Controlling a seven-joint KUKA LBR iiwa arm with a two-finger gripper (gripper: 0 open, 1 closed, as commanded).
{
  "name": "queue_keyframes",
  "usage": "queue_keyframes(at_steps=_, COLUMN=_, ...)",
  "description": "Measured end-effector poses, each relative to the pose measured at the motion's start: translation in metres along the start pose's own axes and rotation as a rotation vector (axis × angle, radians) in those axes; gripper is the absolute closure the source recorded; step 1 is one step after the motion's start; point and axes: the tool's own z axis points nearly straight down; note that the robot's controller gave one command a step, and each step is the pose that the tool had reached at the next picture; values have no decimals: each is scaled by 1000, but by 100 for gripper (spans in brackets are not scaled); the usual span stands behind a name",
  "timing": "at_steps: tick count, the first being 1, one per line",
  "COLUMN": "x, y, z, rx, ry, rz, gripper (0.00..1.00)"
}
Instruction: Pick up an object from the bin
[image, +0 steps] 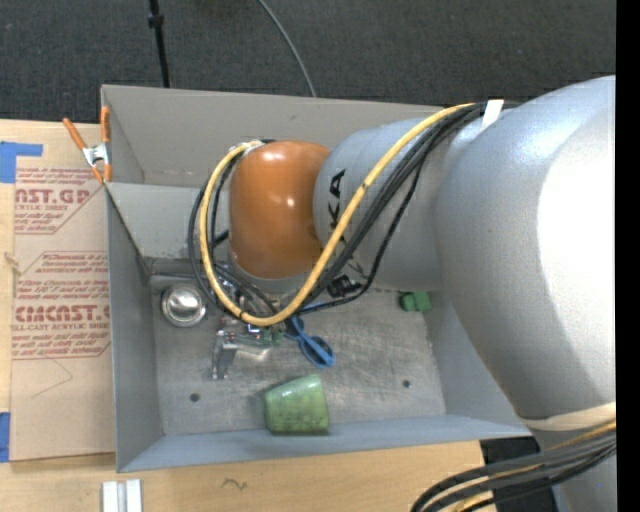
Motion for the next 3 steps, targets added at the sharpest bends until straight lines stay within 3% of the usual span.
queue_keyframes(at_steps=1, x=4, y=-74, z=46, rx=2, ry=-4, rz=-274, gripper=0)
queue_keyframes(at_steps=2, x=-13, y=-88, z=65, rx=-8, ry=-20, rz=-239, gripper=0)
queue_keyframes(at_steps=3, x=-18, y=-88, z=60, rx=-9, ry=-41, rz=-237, gripper=100)
